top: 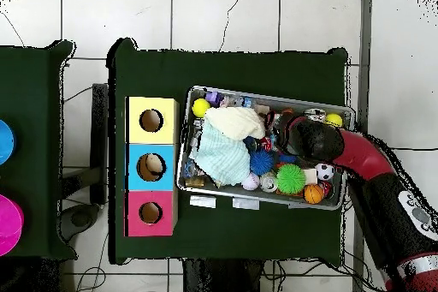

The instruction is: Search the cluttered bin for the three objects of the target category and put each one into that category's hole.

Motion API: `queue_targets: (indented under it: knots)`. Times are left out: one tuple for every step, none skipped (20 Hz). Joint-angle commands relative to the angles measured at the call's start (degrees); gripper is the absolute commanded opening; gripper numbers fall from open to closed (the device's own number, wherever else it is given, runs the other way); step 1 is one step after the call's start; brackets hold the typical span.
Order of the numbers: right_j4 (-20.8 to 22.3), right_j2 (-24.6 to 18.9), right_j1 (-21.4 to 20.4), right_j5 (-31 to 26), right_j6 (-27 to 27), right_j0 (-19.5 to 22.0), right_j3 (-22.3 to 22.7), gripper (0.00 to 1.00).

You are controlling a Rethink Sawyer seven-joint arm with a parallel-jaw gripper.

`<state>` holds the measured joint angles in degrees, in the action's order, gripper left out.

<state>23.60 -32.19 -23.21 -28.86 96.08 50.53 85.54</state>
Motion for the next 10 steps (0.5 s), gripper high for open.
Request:
queue_targets:
  knots:
    - [5.6,12.0,-7.6,-5.3,5.5,-5.0,-9.1,1.0]
    - [5.3,12.3,-7.7,-6.0,4.9,-5.2,-9.5,1.0]
    - [5.1,12.5,-7.8,-6.8,4.2,-5.3,-9.8,1.0]
    - [4.6,12.1,-8.3,-6.8,3.4,-5.1,-9.4,1.0]
    - [4.0,12.2,-8.5,-7.2,3.1,-5.1,-9.3,1.0]
    - [3.4,12.2,-8.7,-7.5,2.8,-5.1,-9.1,1.0]
    - [3.2,12.6,-8.9,-7.2,3.1,-5.4,-9.0,1.0]
    - [2.8,12.9,-9.4,-8.1,3.2,-5.8,-9.6,1.0]
    - [2.8,13.5,-9.8,-8.2,3.5,-6.3,-10.0,1.0]
    - [2.8,14.1,-10.1,-8.3,3.9,-6.8,-10.4,1.0]
